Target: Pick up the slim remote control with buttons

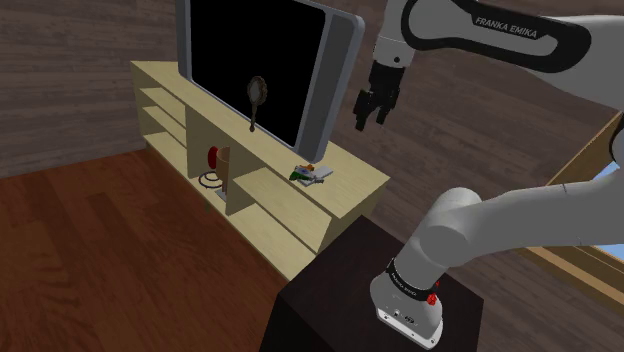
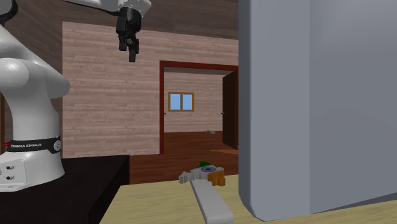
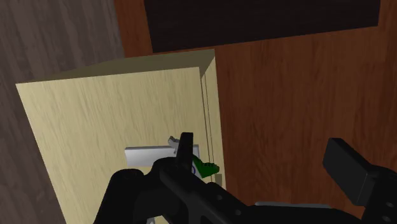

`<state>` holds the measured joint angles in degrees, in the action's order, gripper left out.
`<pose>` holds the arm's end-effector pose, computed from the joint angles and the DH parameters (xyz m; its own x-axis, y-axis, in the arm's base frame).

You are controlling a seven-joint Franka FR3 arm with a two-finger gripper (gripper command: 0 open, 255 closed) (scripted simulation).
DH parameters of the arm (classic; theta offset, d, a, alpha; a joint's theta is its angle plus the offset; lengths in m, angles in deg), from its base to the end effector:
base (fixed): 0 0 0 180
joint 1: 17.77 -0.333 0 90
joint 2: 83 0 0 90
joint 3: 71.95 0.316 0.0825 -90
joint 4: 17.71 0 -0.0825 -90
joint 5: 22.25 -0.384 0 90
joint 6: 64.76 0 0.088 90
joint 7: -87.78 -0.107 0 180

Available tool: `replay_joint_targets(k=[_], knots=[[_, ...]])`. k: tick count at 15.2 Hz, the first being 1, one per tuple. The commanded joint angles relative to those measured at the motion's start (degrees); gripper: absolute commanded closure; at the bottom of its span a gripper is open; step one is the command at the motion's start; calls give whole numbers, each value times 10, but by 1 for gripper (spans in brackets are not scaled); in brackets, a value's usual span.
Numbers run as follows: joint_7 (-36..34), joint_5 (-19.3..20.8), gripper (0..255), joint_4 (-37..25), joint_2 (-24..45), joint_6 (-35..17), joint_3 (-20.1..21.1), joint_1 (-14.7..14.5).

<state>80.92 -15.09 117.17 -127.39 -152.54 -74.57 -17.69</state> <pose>0.3047 -0.0322 0.5848 0.9871 -0.1559 -0.0362 -0.1518 -0.9836 0.0979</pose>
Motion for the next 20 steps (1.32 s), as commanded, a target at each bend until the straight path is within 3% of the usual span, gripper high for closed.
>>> replay_joint_targets(k=[1, 10, 20], knots=[[0, 0, 0, 0, 0, 0, 0, 0], [-182, -25, 0, 34, 141, -177, 14, 55], [-362, -40, 0, 5, 332, -348, 7, 108]])
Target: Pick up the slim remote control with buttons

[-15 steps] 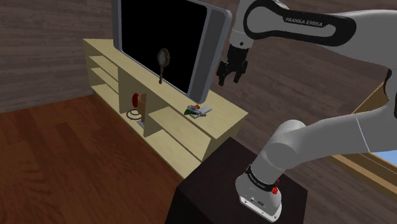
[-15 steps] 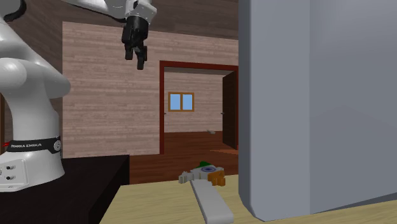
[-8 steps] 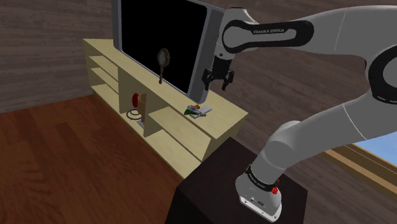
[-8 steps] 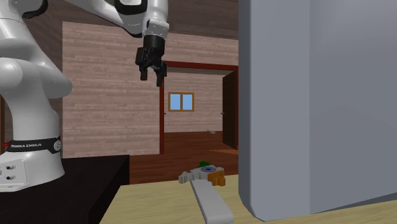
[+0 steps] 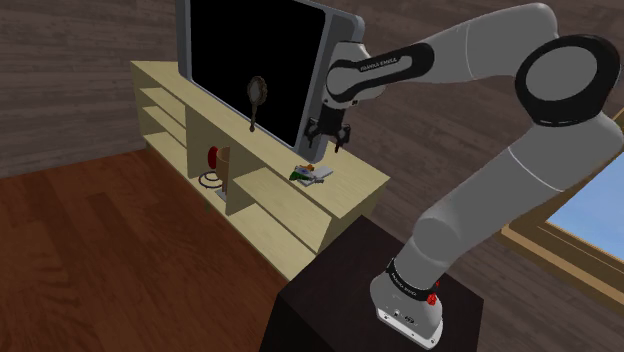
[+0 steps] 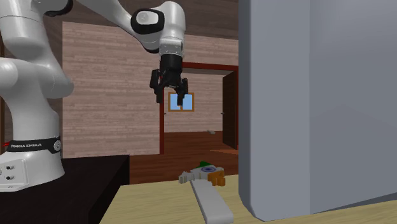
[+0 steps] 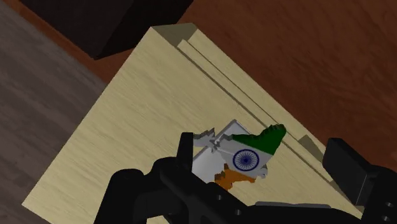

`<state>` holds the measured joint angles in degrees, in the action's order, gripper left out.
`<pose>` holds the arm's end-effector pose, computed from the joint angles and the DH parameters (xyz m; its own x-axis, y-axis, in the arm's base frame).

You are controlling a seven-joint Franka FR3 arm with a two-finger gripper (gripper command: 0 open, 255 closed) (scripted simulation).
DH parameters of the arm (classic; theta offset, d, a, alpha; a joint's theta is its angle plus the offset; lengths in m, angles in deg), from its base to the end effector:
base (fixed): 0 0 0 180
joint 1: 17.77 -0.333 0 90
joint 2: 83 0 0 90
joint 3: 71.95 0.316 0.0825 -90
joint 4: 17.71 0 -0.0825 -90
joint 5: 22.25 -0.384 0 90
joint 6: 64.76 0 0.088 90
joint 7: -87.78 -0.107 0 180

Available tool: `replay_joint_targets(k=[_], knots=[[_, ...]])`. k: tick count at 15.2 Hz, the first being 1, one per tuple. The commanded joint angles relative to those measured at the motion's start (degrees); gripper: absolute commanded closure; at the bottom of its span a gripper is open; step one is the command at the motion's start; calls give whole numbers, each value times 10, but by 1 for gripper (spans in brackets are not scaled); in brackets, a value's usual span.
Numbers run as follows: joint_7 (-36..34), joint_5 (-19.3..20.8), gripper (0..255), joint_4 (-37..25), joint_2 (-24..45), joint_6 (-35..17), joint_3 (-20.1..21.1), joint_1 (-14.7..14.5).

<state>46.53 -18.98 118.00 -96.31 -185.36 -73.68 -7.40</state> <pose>0.4498 -0.0994 0.4137 0.6214 -0.7835 0.0031 -0.7826 -0.6204 0.0521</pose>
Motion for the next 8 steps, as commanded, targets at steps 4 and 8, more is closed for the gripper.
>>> replay_joint_targets(k=[4, 8], knots=[[-83, -9, 0, -28, 98, -77, -13, 23], [-141, -22, 0, -59, 174, -128, -27, 38]])
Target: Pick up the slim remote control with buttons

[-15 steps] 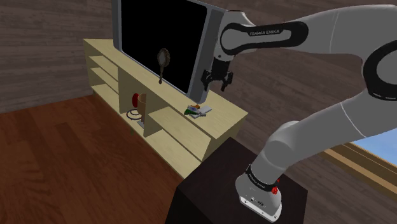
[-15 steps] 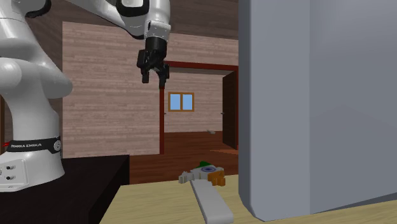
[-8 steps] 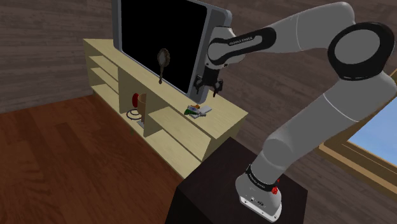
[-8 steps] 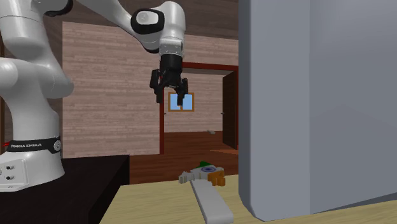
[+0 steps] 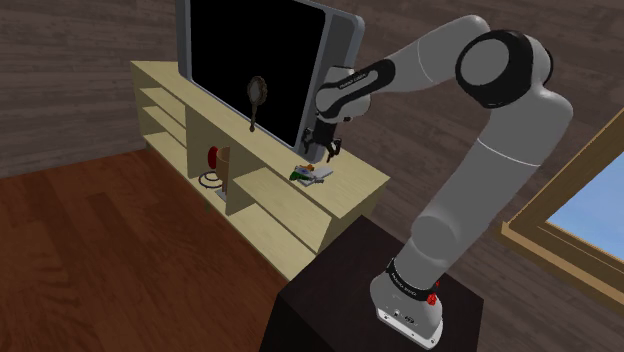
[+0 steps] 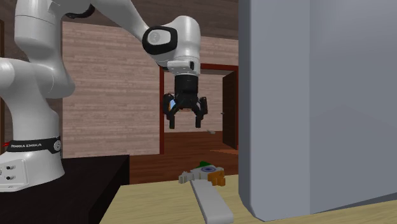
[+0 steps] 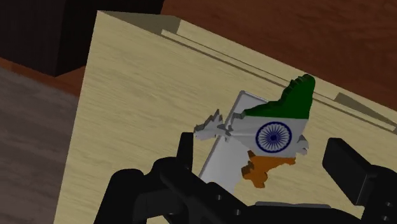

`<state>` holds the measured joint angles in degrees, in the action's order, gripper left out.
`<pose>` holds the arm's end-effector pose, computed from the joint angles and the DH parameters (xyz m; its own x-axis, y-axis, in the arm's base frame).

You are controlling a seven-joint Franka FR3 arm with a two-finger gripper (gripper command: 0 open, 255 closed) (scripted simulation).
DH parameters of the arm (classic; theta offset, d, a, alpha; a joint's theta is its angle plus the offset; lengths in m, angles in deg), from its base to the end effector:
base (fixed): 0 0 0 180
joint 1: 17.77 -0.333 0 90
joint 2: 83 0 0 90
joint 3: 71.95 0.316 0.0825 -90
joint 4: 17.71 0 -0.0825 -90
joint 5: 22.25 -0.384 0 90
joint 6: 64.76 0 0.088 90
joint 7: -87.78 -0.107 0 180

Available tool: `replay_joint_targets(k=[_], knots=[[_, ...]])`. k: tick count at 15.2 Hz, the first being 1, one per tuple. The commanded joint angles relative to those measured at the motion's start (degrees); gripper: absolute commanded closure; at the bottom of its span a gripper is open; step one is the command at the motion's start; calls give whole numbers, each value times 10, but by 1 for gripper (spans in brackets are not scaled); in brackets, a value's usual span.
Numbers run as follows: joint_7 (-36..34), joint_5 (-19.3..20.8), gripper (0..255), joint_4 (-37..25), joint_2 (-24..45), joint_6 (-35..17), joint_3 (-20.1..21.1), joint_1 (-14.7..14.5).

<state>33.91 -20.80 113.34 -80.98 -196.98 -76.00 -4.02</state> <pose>0.4920 -0.1585 0.3357 0.3308 -0.9437 0.0081 -0.9435 -0.3305 0.0244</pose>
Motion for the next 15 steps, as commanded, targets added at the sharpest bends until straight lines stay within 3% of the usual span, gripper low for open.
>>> replay_joint_targets(k=[1, 11, 15], knots=[[-28, -8, 0, -20, 40, -23, -8, 8], [-140, -79, 0, -111, 218, -121, -44, 49], [-144, -91, 0, -120, 251, -145, -43, 56]])
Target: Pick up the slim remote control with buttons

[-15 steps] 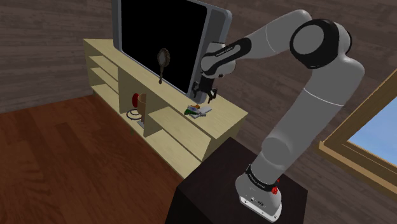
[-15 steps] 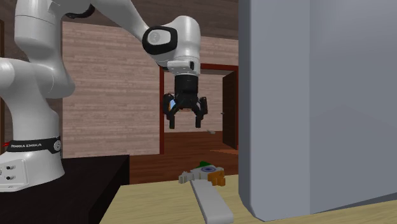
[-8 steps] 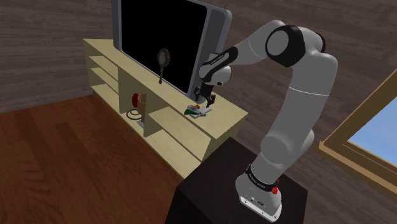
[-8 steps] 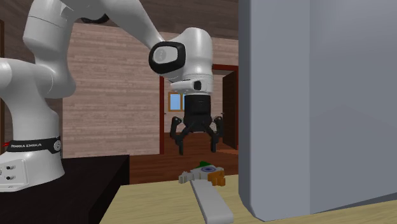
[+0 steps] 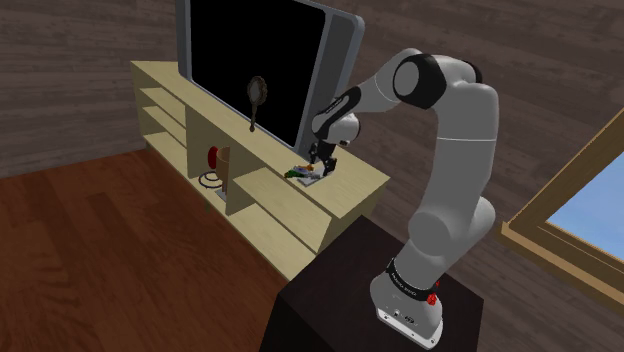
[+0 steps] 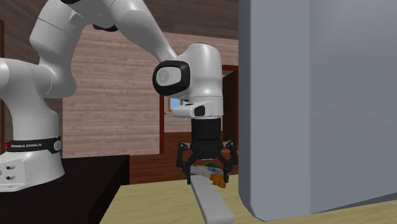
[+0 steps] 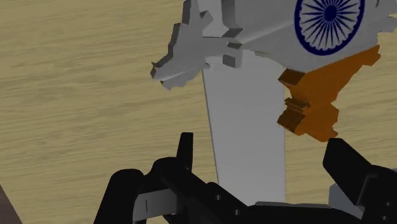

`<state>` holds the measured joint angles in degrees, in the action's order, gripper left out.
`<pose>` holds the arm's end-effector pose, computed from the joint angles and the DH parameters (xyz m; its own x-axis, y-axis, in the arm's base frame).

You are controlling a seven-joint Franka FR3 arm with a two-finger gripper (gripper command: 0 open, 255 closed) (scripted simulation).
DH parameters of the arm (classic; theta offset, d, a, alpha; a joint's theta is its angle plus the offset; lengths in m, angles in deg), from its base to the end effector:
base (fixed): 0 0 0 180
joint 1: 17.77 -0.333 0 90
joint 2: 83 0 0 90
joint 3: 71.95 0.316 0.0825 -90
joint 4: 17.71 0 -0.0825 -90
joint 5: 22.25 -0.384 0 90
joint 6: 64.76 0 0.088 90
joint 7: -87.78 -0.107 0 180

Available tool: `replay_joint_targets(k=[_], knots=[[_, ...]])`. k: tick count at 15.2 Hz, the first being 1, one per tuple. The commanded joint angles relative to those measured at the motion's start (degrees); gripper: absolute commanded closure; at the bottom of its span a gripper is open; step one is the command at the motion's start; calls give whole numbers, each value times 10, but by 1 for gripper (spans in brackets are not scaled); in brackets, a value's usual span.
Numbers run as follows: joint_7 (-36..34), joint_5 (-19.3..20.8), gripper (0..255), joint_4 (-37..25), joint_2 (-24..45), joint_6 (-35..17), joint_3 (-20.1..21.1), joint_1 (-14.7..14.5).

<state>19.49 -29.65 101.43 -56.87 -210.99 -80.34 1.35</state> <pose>0.5229 -0.2735 0.2091 -0.1911 -0.9816 -0.0004 -0.9812 0.1911 -0.0259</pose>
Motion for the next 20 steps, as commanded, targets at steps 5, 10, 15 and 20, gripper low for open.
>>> replay_joint_targets(k=[5, 10, 15, 20], knots=[[6, -10, 0, -6, 39, -30, 6, 6], [6, -10, 255, -5, 40, -32, 7, 7], [7, -10, 255, -5, 40, -32, 7, 7], [1, -4, 255, -2, 13, -8, 1, 2]])
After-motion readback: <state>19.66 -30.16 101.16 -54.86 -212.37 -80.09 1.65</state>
